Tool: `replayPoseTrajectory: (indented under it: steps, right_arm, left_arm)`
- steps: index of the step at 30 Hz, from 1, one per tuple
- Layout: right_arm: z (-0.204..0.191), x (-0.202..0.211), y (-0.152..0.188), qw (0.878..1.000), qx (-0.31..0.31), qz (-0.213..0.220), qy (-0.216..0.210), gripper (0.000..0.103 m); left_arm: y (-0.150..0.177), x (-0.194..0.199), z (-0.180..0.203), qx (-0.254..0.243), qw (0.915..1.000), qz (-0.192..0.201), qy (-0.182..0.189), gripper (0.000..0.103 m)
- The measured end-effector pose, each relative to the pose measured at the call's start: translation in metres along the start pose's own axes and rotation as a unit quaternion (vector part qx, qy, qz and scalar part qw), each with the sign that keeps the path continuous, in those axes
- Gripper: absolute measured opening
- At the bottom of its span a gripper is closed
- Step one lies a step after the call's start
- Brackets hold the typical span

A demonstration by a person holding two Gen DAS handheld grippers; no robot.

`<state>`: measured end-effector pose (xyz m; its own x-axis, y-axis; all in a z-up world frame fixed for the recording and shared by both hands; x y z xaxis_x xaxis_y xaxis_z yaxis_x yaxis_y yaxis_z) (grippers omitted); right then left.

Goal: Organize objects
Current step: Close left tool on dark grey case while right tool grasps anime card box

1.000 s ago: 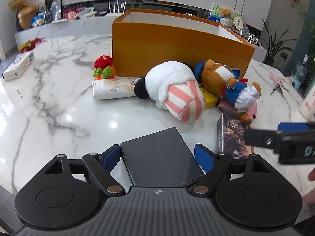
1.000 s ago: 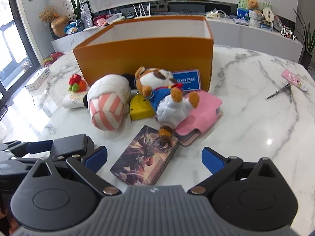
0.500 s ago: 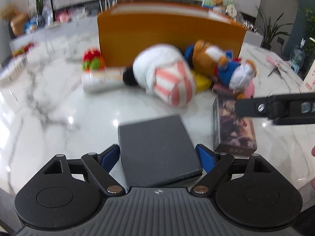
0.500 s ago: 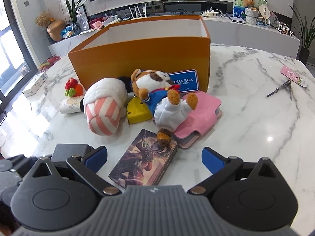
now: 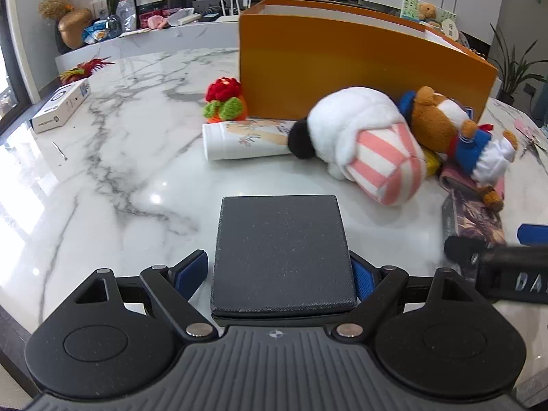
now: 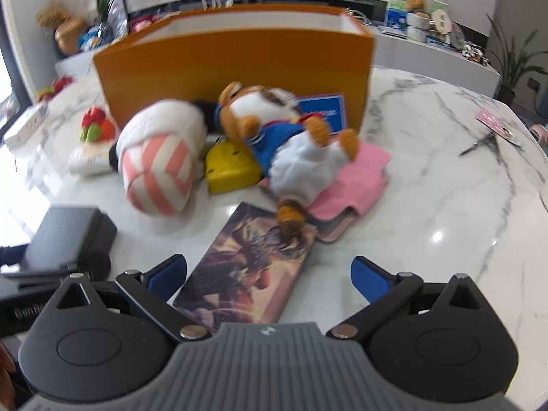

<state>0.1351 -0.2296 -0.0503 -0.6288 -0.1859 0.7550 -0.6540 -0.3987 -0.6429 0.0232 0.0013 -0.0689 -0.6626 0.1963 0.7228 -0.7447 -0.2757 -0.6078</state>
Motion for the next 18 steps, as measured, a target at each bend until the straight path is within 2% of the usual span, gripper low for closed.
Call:
replayPoseTrajectory:
  steps: [4, 9, 11, 18]
  right_arm:
    - [-0.003, -0.003, 0.004, 1.000, 0.011, -0.005, 0.005, 0.102]
    - [0.010, -0.003, 0.014, 1.000, -0.012, -0.013, -0.001, 0.102]
    - [0.010, -0.004, 0.018, 1.000, 0.000, -0.014, 0.007, 0.102]
    - [0.007, -0.004, 0.026, 0.999, -0.006, 0.020, 0.027, 0.102]
  left_arm:
    - [-0.001, -0.002, -0.001, -0.001, 1.0000, 0.009, -0.004, 0.100]
    - [-0.002, -0.005, -0.001, 0.004, 0.9998, 0.021, -0.006, 0.100]
    - [-0.002, -0.006, 0.000, 0.008, 0.9997, 0.021, -0.010, 0.101]
    - [-0.001, -0.007, 0.001, 0.011, 0.9994, 0.030, -0.012, 0.102]
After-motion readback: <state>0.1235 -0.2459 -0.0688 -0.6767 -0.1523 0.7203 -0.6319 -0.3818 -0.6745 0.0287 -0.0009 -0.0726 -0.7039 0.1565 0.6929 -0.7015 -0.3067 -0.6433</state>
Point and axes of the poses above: each gripper's, at about its wrist camera, not at the fingertips, and x roughly against the way its jaws point, z to its right, y to its underside, the point moved 1 cm from there along -x, roughly the way its jaws point, and after that the axes turned 14 degrees about x, right-handed, at the moved point
